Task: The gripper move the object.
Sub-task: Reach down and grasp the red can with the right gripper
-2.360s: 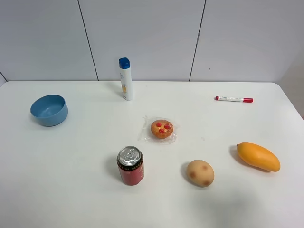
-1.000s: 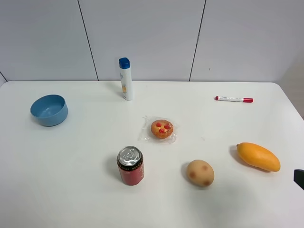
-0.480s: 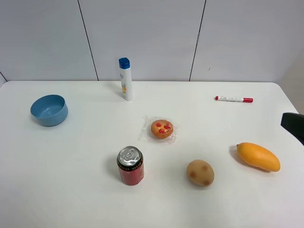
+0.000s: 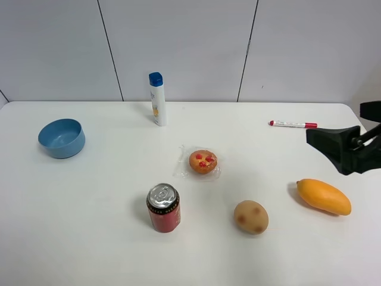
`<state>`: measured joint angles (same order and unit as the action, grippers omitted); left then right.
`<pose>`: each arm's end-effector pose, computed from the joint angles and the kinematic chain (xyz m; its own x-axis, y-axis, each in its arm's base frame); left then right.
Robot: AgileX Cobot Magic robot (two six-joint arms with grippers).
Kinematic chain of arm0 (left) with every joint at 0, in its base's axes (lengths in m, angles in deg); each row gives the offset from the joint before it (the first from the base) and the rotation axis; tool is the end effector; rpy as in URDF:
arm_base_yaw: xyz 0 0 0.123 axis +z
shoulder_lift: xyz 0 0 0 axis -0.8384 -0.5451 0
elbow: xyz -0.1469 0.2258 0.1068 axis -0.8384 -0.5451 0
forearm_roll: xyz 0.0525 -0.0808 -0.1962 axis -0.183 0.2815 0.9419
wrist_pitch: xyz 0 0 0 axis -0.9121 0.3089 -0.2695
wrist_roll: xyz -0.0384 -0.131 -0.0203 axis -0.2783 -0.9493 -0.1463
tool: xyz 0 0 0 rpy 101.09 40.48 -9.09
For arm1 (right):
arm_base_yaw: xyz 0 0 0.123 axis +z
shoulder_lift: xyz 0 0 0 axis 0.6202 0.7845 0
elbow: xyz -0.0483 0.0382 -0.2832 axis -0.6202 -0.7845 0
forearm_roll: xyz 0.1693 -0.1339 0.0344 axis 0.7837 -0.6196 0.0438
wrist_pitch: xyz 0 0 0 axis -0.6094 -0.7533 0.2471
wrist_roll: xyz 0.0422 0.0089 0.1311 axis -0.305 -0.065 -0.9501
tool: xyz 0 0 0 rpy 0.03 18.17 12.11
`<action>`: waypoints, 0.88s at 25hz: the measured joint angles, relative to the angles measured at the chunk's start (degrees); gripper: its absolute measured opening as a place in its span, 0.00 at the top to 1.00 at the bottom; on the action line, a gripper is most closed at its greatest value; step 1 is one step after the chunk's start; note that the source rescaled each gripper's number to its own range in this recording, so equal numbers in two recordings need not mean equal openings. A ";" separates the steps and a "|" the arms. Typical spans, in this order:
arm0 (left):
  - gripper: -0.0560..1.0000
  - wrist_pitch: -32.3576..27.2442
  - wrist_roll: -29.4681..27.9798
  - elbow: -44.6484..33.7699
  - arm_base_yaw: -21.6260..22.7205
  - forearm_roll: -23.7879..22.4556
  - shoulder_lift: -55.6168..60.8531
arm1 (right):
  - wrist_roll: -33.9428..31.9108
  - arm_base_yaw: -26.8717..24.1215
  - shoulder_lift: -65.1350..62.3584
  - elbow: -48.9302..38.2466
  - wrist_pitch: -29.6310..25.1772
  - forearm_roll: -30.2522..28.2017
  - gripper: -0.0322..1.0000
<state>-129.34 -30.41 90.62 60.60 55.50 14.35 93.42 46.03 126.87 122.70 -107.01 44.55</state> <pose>0.0020 -0.0044 0.2440 -0.4300 0.0027 -0.9028 -0.0216 0.9997 0.0133 0.1386 0.0548 0.2960 -0.3780 -0.2928 -0.8783 -0.4617 0.8819 -0.0953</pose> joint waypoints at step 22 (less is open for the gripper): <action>0.00 0.00 -0.01 0.00 0.00 0.00 0.00 | -29.15 26.80 20.92 0.00 14.29 -21.20 0.00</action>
<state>-129.34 -30.42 90.62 60.60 55.50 14.35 64.27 72.83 147.79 122.70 -92.72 23.36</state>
